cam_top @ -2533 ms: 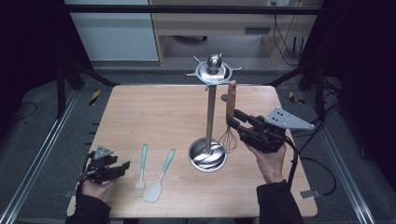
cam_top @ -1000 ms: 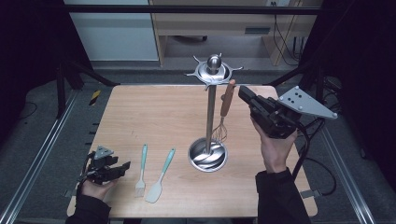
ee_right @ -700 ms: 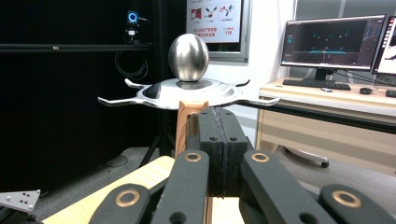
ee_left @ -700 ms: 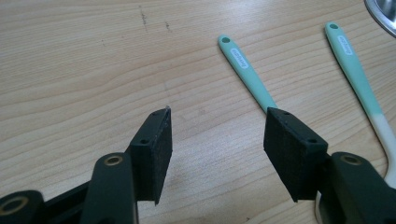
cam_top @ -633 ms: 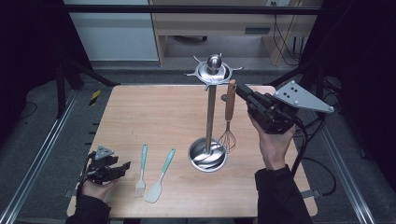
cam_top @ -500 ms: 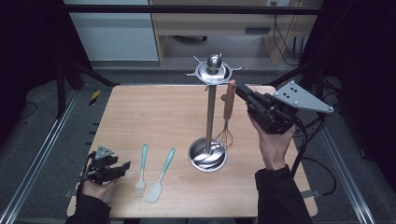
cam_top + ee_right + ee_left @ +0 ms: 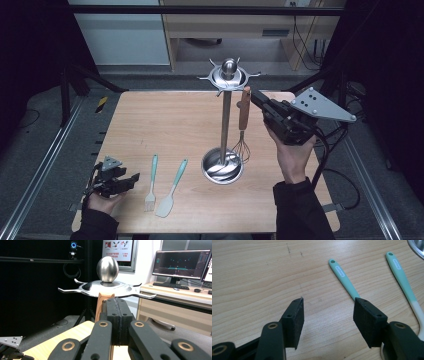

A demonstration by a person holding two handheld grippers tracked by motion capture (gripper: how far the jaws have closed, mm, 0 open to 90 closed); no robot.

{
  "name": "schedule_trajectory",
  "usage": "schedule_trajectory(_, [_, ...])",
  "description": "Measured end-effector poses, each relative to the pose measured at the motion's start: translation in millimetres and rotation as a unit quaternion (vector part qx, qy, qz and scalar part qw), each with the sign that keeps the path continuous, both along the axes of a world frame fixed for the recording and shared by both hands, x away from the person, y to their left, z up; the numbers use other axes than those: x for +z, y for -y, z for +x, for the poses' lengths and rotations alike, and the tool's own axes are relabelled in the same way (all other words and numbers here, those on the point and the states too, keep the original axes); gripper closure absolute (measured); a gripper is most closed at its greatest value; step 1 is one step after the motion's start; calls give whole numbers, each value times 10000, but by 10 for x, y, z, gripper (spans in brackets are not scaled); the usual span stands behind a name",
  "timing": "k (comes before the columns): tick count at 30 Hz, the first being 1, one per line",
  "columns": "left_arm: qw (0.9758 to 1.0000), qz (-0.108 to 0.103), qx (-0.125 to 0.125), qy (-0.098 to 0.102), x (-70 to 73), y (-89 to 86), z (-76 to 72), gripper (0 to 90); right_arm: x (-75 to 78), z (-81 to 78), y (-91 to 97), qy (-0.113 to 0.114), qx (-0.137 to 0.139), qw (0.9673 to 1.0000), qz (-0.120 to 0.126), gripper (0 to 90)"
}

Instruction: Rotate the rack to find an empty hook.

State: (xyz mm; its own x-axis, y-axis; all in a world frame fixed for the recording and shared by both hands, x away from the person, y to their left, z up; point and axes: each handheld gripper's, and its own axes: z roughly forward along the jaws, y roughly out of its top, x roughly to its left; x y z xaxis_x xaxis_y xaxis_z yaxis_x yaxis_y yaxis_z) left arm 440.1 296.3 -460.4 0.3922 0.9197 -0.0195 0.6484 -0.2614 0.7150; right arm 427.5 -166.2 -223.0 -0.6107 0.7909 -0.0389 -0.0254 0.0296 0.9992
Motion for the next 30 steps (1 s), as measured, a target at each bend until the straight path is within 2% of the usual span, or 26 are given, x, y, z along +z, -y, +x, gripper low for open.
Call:
schedule_trajectory(6, [10000, -24, 4, 30, 13, -1, -7, 410, -125, 7, 121, -161, -206, 9997, 7, 856])
schedule_trajectory(9, [10000, -67, -2, 60, 26, 7, -12, 411, -318, 20, 216, -334, -350, 9988, -63, 803])
schedule_trajectory(10, [10000, -59, -23, 62, 32, 10, -15, 411, -481, 30, 278, -497, -441, 9977, -113, 763])
schedule_trajectory(12, [9999, -47, -38, 80, 35, 30, -19, 411, -650, 43, 342, -648, -500, 9965, -156, 729])
schedule_trajectory(13, [10000, -4, -66, 68, 37, 42, -21, 411, -650, 43, 342, -648, -500, 9965, -156, 729])
schedule_trajectory(14, [9999, 25, -80, 83, 36, 58, -24, 416, -816, 54, 403, -808, -559, 9950, -192, 703])
schedule_trajectory(15, [9999, 65, -98, 77, 37, 73, -25, 416, -816, 54, 403, -808, -559, 9950, -192, 703])
schedule_trajectory(16, [9999, 77, -108, 64, 35, 90, -25, 419, -896, 59, 431, -912, -594, 9938, -218, 691])
schedule_trajectory(17, [9999, 91, -127, 63, 33, 105, -25, 425, -1054, 67, 476, -1069, -671, 9916, -275, 669])
schedule_trajectory(18, [9998, 105, -138, 55, 33, 120, -27, 425, -1054, 67, 476, -1069, -671, 9916, -275, 669])
schedule_trajectory(19, [9998, 112, -162, 51, 34, 134, -30, 427, -1203, 75, 519, -1205, -731, 9894, -351, 646])
schedule_trajectory(20, [9998, 95, -170, 50, 34, 153, -35, 427, -1203, 75, 519, -1205, -731, 9894, -351, 646])
schedule_trajectory(21, [9997, 112, -208, 61, 36, 166, -37, 427, -1268, 84, 538, -1284, -774, 9878, -414, 635])
schedule_trajectory(22, [9996, 113, -230, 76, 38, 182, -40, 426, -1365, 110, 571, -1451, -867, 9841, -550, 605])
schedule_trajectory(25, [9994, 124, -328, 67, 45, 224, -48, 426, -1446, 111, 609, -1490, -925, 9829, -553, 567])
schedule_trajectory(27, [9992, 130, -378, 53, 43, 255, -52, 425, -1521, 116, 640, -1548, -1022, 9810, -572, 528])
schedule_trajectory(30, [9989, 100, -455, 49, 51, 302, -74, 422, -1689, 122, 696, -1664, -1096, 9784, -546, 475])
